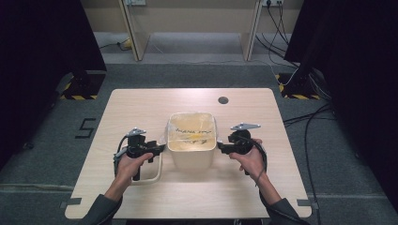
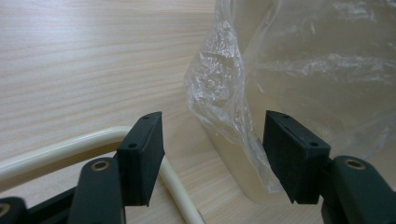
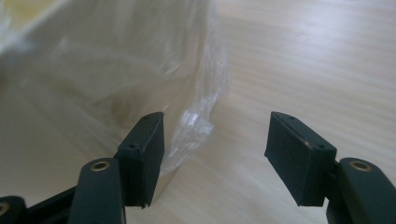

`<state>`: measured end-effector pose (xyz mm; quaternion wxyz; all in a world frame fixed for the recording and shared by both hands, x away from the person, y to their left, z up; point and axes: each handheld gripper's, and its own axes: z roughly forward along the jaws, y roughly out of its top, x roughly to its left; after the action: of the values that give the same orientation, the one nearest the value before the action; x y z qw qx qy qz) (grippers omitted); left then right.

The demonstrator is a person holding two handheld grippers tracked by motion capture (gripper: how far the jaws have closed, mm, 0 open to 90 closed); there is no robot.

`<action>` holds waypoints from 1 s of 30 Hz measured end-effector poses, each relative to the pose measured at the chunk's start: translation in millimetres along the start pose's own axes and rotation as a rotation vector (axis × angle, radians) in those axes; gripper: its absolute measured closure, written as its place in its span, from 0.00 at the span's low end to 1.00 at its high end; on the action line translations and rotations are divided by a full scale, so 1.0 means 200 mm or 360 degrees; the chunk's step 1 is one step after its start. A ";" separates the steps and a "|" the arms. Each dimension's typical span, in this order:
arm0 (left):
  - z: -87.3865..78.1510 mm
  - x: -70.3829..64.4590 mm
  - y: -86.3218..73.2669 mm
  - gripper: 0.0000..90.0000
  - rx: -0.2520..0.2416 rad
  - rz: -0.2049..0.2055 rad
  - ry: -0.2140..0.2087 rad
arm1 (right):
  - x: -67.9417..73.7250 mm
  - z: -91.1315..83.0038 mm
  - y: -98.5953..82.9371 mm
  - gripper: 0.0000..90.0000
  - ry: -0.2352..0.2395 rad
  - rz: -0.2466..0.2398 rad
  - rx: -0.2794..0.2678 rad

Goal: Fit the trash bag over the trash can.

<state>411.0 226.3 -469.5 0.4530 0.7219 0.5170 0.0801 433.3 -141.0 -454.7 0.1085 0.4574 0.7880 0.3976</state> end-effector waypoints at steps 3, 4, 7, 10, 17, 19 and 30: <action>-0.01 -0.01 0.00 0.41 0.0006 0.0014 -0.0019 | 0.00 0.01 -0.01 0.42 0.0041 -0.0046 0.0032; -0.02 -0.01 0.00 0.41 -0.0002 0.0015 -0.0019 | 0.00 0.01 -0.01 0.43 0.0041 -0.0056 0.0049; -0.04 -0.01 0.01 0.40 -0.0013 0.0020 -0.0033 | 0.00 0.02 -0.02 0.44 0.0037 -0.0097 0.0083; -0.06 -0.03 0.01 0.40 -0.0027 0.0041 -0.0063 | 0.00 0.04 -0.04 0.44 0.0034 -0.0107 0.0107; -0.09 -0.06 0.00 0.39 -0.0036 0.0124 -0.0050 | 0.01 0.01 -0.04 0.38 -0.0037 -0.0137 0.0085; -0.11 -0.06 0.01 0.38 -0.0068 0.0114 -0.0060 | 0.03 -0.07 0.00 0.38 -0.0069 -0.0189 -0.0004; -0.18 -0.08 0.04 0.34 -0.0131 0.0120 -0.0058 | 0.33 -0.33 0.20 0.45 0.0157 -0.0500 -0.0285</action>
<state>387.6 232.9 -438.1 0.4882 0.7230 0.4774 0.1051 385.8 -112.5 -369.5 0.1707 0.2971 0.8155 0.4664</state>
